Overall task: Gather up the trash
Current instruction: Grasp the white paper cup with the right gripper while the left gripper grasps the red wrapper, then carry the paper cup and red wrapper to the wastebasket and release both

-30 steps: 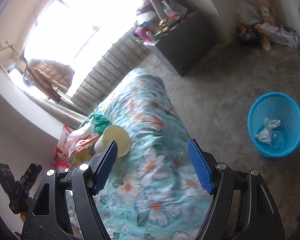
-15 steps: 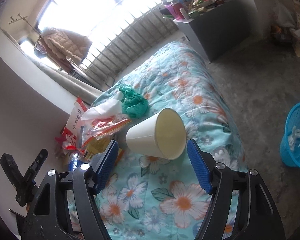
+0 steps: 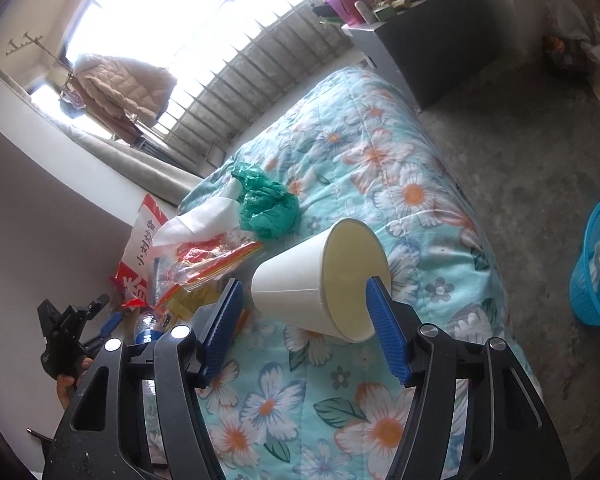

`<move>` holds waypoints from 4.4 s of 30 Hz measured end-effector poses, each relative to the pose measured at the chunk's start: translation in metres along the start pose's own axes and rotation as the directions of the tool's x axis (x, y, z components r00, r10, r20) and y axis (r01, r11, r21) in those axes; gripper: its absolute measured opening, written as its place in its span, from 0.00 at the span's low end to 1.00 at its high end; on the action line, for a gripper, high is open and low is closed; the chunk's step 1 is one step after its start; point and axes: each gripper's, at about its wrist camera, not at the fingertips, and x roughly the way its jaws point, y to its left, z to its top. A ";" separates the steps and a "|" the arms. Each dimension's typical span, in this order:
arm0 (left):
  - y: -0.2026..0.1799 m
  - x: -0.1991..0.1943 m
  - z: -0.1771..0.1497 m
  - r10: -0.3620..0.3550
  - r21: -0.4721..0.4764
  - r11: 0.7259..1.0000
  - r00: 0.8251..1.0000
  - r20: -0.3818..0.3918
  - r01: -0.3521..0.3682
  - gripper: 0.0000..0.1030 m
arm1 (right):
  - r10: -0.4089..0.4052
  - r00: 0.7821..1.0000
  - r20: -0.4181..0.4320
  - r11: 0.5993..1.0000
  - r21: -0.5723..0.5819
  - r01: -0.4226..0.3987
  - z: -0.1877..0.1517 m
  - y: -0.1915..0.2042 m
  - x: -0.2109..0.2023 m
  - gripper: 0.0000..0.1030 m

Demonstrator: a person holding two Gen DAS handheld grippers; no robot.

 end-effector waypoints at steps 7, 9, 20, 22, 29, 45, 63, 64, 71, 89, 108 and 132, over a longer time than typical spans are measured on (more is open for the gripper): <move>0.025 0.028 0.020 -0.041 -0.154 0.988 0.997 -0.058 0.032 0.52 | -0.018 1.000 -0.001 1.000 0.004 0.018 0.001 -0.001 0.000 0.58; 0.024 0.033 0.021 -0.031 -0.155 0.988 0.997 -0.068 0.020 0.46 | -0.022 1.000 -0.001 1.000 0.005 0.022 0.001 -0.001 0.000 0.58; 0.027 0.035 0.021 -0.015 -0.162 0.987 0.998 -0.060 0.005 0.09 | -0.034 0.999 -0.003 0.999 0.005 0.034 0.001 -0.001 -0.001 0.47; 0.027 0.032 0.021 -0.015 -0.153 0.988 0.999 -0.046 0.008 0.08 | -0.030 1.000 -0.008 1.000 0.007 0.030 0.001 -0.002 -0.001 0.41; 0.025 0.009 0.017 -0.028 -0.129 0.991 0.999 0.015 0.030 0.04 | -0.019 1.000 -0.021 1.000 0.003 0.019 -0.002 0.001 0.002 0.20; 0.010 -0.078 0.001 -0.046 -0.020 0.999 0.979 0.201 0.051 0.03 | 0.009 1.000 0.006 1.000 -0.004 -0.009 -0.005 0.017 -0.006 0.02; -0.090 -0.137 -0.037 -0.275 0.332 0.923 0.937 0.213 0.196 0.03 | 0.022 0.984 0.177 0.999 -0.044 -0.015 -0.013 0.037 -0.078 0.01; -0.099 -0.136 -0.040 -0.288 0.356 0.912 0.936 0.202 0.204 0.03 | 0.022 0.982 0.188 0.999 -0.041 -0.015 -0.014 0.035 -0.084 0.01; -0.175 -0.106 -0.081 -0.341 0.507 0.822 0.937 0.074 0.259 0.03 | -0.013 0.962 0.273 1.000 0.013 0.010 -0.023 0.005 -0.125 0.01; -0.380 0.073 -0.211 -0.218 0.707 0.587 0.918 -0.331 0.394 0.03 | -0.215 0.900 0.380 0.933 0.351 0.074 -0.048 -0.137 -0.189 0.01; -0.470 0.338 -0.425 0.218 0.725 0.496 0.740 -0.636 0.477 0.08 | -0.416 0.875 0.250 0.654 0.751 0.096 -0.032 -0.336 -0.149 0.03; -0.468 0.236 -0.370 0.065 0.752 0.463 0.828 -0.557 0.470 0.69 | -0.489 0.852 0.188 0.759 0.574 0.309 -0.035 -0.287 -0.158 0.64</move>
